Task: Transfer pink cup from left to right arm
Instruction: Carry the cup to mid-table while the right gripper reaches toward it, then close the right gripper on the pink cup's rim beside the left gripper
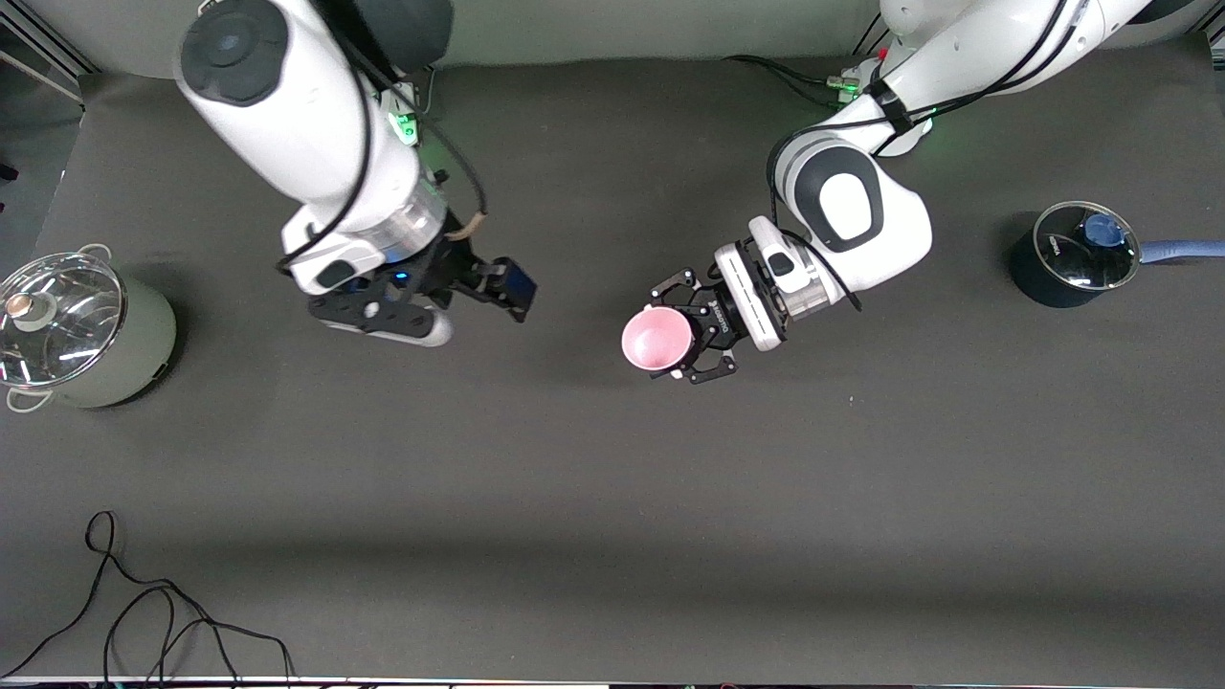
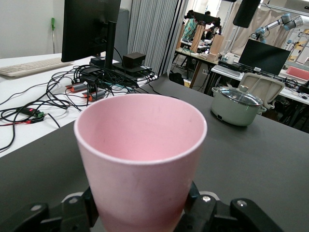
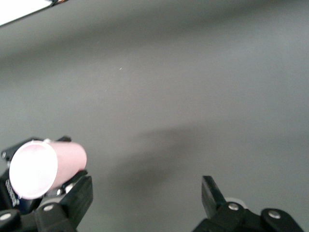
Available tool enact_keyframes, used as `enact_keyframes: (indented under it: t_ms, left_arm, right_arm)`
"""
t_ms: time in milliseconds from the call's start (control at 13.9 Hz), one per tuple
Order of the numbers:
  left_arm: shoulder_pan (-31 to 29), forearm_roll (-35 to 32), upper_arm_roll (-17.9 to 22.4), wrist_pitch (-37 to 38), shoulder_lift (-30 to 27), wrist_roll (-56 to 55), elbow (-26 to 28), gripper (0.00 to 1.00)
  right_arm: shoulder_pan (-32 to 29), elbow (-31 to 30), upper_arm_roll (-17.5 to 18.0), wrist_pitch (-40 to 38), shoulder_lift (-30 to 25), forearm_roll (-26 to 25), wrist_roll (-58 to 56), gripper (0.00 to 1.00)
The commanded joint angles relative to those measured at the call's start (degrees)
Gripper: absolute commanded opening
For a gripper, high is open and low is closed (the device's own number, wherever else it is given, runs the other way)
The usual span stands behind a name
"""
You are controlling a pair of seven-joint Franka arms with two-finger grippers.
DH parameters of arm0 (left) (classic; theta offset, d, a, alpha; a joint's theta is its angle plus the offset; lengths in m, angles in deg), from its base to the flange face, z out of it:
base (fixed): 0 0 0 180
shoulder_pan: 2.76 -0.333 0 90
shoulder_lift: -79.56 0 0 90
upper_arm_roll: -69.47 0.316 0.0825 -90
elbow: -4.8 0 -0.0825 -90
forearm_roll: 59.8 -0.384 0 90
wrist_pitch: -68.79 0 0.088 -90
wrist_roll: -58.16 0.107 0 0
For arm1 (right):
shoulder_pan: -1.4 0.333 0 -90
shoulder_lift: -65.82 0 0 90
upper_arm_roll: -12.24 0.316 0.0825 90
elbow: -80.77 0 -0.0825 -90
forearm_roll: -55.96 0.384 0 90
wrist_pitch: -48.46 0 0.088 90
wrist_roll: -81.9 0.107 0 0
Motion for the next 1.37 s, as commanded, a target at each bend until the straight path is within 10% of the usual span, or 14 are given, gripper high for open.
enact_keyframes:
  t_ms: [0,1294]
  left_arm:
    - [-0.1,1.2,-0.5,-0.6,0.5,2.8,0.3,0.23]
    - [0.3,1.8,-0.6,-4.1,0.5,2.8,0.3,0.24]
  right_arm:
    - [0.8,3.4,-0.7,-0.8,1.6,-0.8,-8.2,1.00]
    - [9.3,4.4,-1.5,9.0,10.3,-6.5,7.3,1.00]
